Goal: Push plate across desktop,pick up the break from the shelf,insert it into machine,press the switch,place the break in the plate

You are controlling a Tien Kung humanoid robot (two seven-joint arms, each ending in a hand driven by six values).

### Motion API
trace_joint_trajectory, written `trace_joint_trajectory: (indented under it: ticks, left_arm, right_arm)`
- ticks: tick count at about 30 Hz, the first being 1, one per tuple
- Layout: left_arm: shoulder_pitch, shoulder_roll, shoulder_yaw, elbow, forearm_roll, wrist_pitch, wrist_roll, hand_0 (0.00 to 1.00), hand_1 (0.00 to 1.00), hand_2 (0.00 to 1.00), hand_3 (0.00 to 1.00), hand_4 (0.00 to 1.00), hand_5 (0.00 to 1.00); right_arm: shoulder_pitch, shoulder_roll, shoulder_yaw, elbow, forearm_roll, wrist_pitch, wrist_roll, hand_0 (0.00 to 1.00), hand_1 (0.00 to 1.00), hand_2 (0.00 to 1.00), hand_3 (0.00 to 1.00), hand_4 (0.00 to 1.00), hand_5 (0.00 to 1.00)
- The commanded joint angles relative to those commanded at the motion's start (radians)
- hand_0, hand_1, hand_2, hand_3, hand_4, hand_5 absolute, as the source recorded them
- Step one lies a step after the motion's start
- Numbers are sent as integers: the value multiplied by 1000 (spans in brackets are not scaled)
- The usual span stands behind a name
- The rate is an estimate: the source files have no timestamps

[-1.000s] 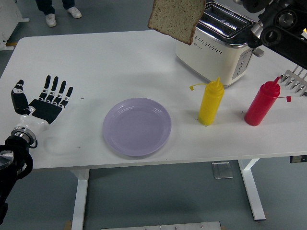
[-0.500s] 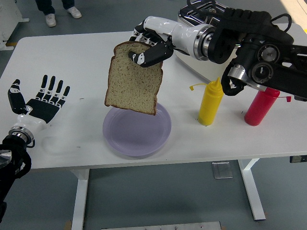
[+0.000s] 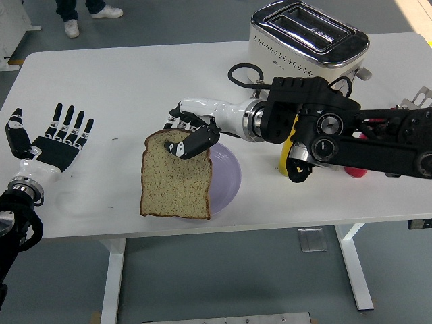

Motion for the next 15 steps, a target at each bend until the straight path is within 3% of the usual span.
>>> trace_joint_trajectory:
  ticks: [1, 12, 13, 15]
  left_arm:
    - [0, 0, -1, -1, 2, -1, 0, 820, 772, 898, 750, 784, 998]
    - [-1, -2, -1, 10, 0, -3, 1, 821, 765, 914, 745, 777, 998]
    - [-2, -2, -1, 11, -1, -3, 1, 797, 753, 708, 710, 780, 998]
    - [-2, -3, 0, 14, -2, -3, 1, 797, 753, 708, 710, 780, 998]
  right_arm:
    - [-1, 7, -9, -9, -5, -3, 7, 291, 405, 352, 361, 403, 2]
    - [6, 64, -86, -129, -41, -4, 105, 290, 404, 353, 363, 407, 2]
    - [8, 69, -92, -140, -43, -5, 112, 292, 399, 355, 363, 399, 2]
    - [12, 77, -104, -160, -43, -6, 127, 292, 399, 355, 363, 399, 2]
